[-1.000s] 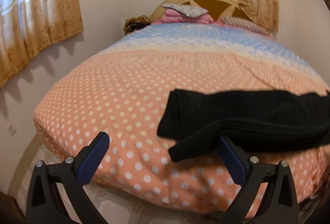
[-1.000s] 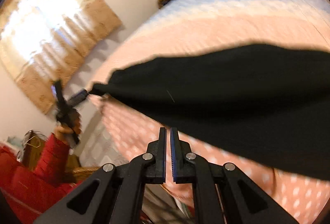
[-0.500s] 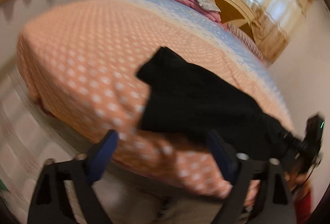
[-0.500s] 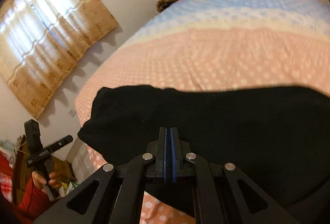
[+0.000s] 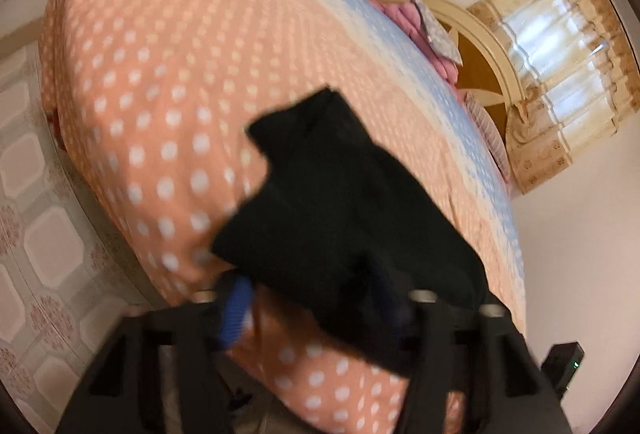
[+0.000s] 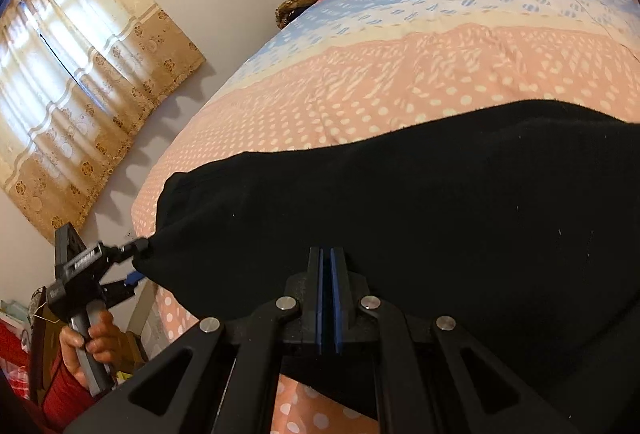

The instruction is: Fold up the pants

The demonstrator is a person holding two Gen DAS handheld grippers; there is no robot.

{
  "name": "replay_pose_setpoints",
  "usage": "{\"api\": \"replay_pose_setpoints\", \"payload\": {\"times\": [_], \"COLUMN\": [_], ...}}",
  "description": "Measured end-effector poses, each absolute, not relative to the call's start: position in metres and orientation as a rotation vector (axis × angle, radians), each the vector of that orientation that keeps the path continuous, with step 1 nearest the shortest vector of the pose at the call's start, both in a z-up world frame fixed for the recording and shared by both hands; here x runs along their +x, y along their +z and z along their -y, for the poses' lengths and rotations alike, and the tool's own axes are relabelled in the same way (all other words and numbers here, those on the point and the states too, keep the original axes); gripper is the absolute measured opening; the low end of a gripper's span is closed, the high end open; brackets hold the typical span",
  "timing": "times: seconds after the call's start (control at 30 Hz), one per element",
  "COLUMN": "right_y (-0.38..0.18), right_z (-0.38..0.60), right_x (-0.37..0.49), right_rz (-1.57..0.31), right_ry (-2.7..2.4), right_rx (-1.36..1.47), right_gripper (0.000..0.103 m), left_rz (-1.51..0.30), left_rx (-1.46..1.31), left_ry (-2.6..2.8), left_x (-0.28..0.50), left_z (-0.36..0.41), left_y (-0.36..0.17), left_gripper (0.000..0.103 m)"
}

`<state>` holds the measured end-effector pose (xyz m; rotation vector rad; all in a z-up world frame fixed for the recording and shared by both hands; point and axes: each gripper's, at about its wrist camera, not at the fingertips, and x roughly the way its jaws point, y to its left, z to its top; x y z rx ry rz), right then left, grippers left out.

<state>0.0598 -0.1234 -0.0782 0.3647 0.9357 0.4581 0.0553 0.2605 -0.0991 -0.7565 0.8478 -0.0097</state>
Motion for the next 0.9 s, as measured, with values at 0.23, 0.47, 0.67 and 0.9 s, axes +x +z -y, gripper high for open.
{"api": "replay_pose_setpoints", "payload": {"times": [0.23,0.47,0.67,0.9], "right_y": [-0.065,-0.054,-0.066,-0.08], "right_z": [0.118,0.118,0.104,0.084], "right_x": [0.061,0.061,0.062,0.064], "right_rz": [-0.901,-0.866,-0.904,-0.988], "right_ry": [0.455,0.44,0.46,0.494], "right_rx": [0.312,0.332,0.342,0.288], "right_gripper": [0.004,0.004,0.004,0.004], "left_rz": [-0.747,-0.488,-0.756,-0.783], "left_rx": [-0.568,-0.46,-0.394,-0.399], "left_ry": [-0.093,-0.215,-0.104,-0.023], "left_x": [0.087,0.108,0.138,0.118], "left_z": [-0.243,-0.249,-0.279,-0.297], "left_y": [-0.05,0.013,-0.088,-0.099], "left_gripper": [0.01,0.009,0.01,0.039]}}
